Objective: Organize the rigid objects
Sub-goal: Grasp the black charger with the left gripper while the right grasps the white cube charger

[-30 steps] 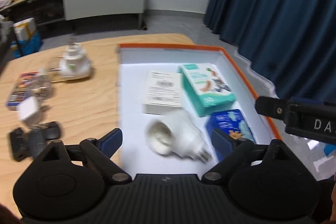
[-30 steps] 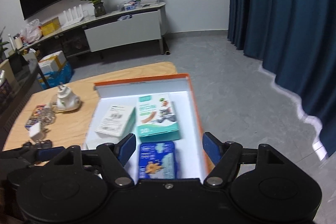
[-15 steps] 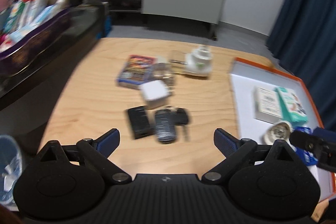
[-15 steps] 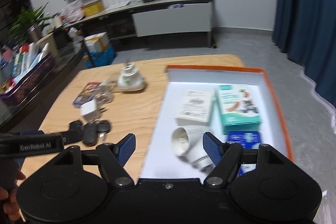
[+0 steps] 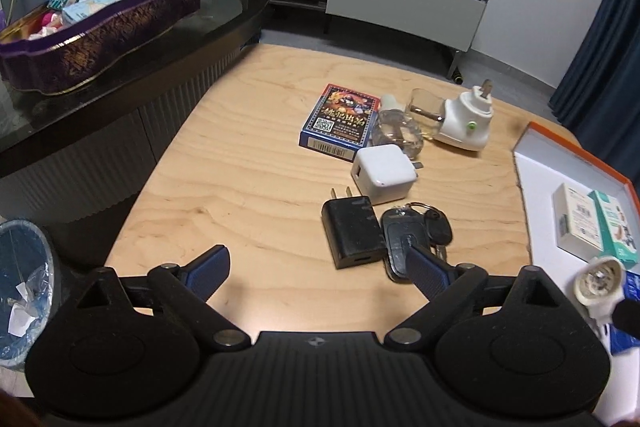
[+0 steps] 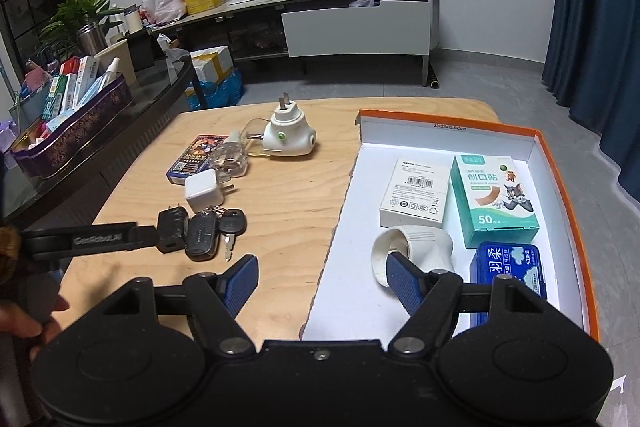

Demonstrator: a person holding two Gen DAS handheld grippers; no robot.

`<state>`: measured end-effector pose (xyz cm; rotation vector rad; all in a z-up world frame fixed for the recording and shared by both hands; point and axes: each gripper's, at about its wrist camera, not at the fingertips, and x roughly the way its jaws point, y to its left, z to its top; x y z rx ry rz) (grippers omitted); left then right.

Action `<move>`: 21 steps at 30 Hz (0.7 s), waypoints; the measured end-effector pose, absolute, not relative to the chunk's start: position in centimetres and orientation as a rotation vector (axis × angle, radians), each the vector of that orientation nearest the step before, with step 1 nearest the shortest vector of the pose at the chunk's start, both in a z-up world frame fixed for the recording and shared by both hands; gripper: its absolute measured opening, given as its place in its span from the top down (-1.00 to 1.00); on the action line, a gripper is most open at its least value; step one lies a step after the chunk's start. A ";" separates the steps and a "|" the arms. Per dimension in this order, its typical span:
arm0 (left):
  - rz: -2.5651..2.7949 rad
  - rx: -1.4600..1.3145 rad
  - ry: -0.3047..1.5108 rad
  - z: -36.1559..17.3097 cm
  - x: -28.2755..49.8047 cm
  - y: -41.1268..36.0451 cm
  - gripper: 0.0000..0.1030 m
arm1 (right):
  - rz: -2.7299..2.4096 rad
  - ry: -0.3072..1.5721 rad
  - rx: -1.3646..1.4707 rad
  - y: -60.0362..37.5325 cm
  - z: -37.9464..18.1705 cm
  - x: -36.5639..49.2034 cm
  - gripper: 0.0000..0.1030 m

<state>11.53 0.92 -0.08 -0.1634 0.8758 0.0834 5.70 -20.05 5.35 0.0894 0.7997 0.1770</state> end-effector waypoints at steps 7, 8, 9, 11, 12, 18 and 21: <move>0.102 -0.178 0.892 -1.8 14.2 0.8 -0.70 | 0.165 0.807 0.095 -20.7 4.7 6.3 -0.64; 0.104 -0.176 0.893 -2.0 14.5 0.7 -0.68 | 0.165 0.808 0.097 -20.7 4.6 6.4 -0.64; 0.103 -0.174 0.896 -2.2 14.8 0.7 -0.66 | 0.166 0.810 0.099 -20.8 4.5 6.6 -0.64; 0.103 -0.166 0.897 -2.5 15.1 0.7 -0.58 | 0.169 0.813 0.101 -20.7 4.4 6.9 -0.64; 0.100 -0.168 0.891 -2.7 15.2 0.8 -0.57 | 0.173 0.814 0.100 -20.6 4.3 7.0 -0.64; 0.098 -0.131 0.851 -2.6 14.4 1.6 0.21 | 0.214 0.821 0.091 -19.3 3.7 8.4 -0.63; 0.096 -0.132 0.848 -2.5 13.9 2.6 0.29 | 0.256 0.830 0.085 -17.7 3.4 9.4 -0.63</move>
